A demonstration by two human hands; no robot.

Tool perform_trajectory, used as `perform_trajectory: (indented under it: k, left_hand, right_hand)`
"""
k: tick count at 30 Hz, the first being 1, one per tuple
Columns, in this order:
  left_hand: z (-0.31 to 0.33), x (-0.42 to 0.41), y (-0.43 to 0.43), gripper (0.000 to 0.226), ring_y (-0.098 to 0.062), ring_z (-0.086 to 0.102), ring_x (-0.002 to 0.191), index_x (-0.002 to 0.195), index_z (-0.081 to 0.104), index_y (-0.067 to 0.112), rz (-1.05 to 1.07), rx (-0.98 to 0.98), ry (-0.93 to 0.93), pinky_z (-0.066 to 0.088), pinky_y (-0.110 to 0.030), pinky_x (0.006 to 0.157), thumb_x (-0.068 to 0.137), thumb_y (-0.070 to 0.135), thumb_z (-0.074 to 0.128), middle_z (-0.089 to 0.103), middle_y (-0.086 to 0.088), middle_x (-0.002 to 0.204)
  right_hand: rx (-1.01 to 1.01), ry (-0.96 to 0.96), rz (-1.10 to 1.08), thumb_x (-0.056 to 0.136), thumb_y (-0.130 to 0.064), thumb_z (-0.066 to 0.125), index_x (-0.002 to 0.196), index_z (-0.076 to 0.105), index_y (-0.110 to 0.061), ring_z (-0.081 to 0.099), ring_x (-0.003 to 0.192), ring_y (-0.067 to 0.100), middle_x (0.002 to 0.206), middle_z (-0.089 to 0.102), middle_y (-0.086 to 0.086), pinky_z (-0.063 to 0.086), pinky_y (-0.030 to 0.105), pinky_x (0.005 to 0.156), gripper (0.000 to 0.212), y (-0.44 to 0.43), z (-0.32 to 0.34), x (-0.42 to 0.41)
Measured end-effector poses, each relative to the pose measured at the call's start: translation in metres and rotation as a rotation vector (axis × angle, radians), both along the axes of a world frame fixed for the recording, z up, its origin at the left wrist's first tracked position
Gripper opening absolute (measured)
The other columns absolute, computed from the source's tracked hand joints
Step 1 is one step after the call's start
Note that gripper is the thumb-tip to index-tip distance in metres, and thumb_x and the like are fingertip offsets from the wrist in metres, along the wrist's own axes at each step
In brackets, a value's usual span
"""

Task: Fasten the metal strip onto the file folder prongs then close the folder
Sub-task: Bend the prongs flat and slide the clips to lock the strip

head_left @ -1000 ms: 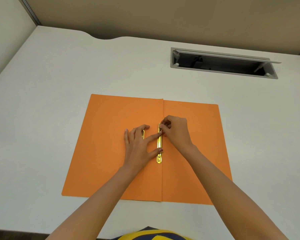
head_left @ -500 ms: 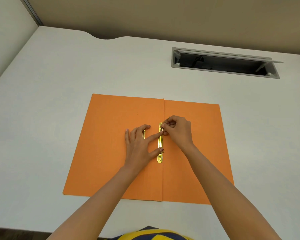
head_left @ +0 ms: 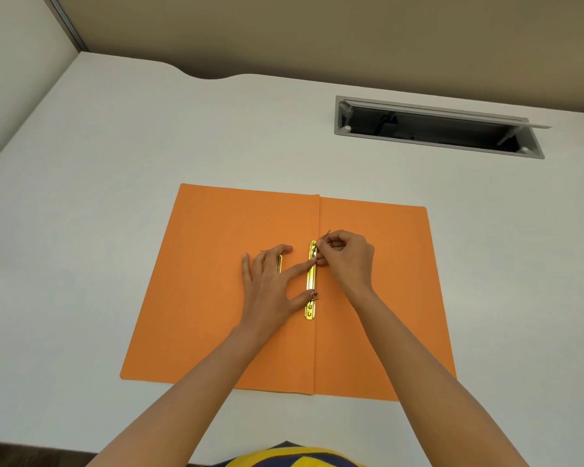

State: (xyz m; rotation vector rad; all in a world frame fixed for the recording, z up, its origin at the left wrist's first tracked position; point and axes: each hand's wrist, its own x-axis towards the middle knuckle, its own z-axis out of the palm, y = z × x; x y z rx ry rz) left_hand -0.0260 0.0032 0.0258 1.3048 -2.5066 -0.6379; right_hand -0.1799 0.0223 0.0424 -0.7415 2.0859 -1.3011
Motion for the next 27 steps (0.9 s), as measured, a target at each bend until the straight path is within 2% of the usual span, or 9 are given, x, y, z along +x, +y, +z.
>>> perform_trajectory:
  k: [5,10,14,19,22,27]
  left_hand:
    - [0.000,0.000,0.001,0.055,-0.018,0.029,0.132,0.127,0.044,0.059,-0.002,-0.003,-0.002,0.001,-0.055,0.117,0.075,0.061,0.059,0.037,0.009,0.139]
    - [0.000,0.000,0.001,0.055,-0.020,0.032,0.130,0.125,0.045,0.059,0.002,0.007,0.021,0.003,-0.056,0.116,0.071,0.065,0.053,0.040,0.008,0.138]
    - [0.001,0.000,0.001,0.054,-0.020,0.031,0.131,0.125,0.046,0.059,0.000,0.008,0.025,0.002,-0.056,0.116,0.072,0.062,0.057,0.039,0.008,0.138]
    - [0.000,0.001,0.001,0.054,-0.019,0.030,0.131,0.125,0.046,0.059,-0.007,-0.003,0.014,0.001,-0.056,0.116,0.073,0.060,0.060,0.038,0.009,0.139]
    - [-0.001,0.001,0.000,0.053,-0.019,0.030,0.131,0.124,0.047,0.058,-0.005,-0.004,0.023,0.000,-0.056,0.116,0.073,0.060,0.061,0.038,0.009,0.138]
    - [0.000,0.000,0.000,0.052,-0.018,0.029,0.132,0.124,0.047,0.058,-0.004,-0.004,0.012,-0.001,-0.056,0.116,0.073,0.061,0.059,0.037,0.009,0.138]
  right_hand:
    - [-0.005,-0.040,0.034,0.081,0.000,0.069,0.081,0.070,0.002,0.068,0.054,0.017,0.072,0.069,0.016,0.054,0.016,0.050,0.003,-0.002,0.000,-0.003]
    - [-0.005,-0.126,0.107,0.081,0.001,0.070,0.082,0.069,0.003,0.067,0.050,0.012,0.070,0.065,0.018,0.057,0.023,0.051,0.003,-0.004,0.000,-0.013]
    - [0.003,-0.090,0.149,0.086,0.000,0.065,0.085,0.065,0.003,0.066,0.048,0.015,0.071,0.065,0.018,0.056,0.025,0.047,0.003,-0.005,-0.002,-0.014]
    - [-0.012,-0.036,0.176,0.084,-0.002,0.066,0.084,0.063,-0.001,0.068,0.051,0.019,0.090,0.061,0.023,0.059,0.032,0.048,0.003,-0.009,-0.009,-0.017]
    - [-0.009,-0.019,0.188,0.084,-0.004,0.068,0.083,0.064,-0.005,0.067,0.050,0.019,0.094,0.060,0.024,0.059,0.034,0.049,0.004,-0.011,-0.011,-0.018]
    - [0.000,0.032,0.205,0.085,-0.007,0.068,0.084,0.065,-0.008,0.066,0.048,0.019,0.097,0.057,0.015,0.058,0.034,0.047,0.003,-0.013,-0.009,-0.018]
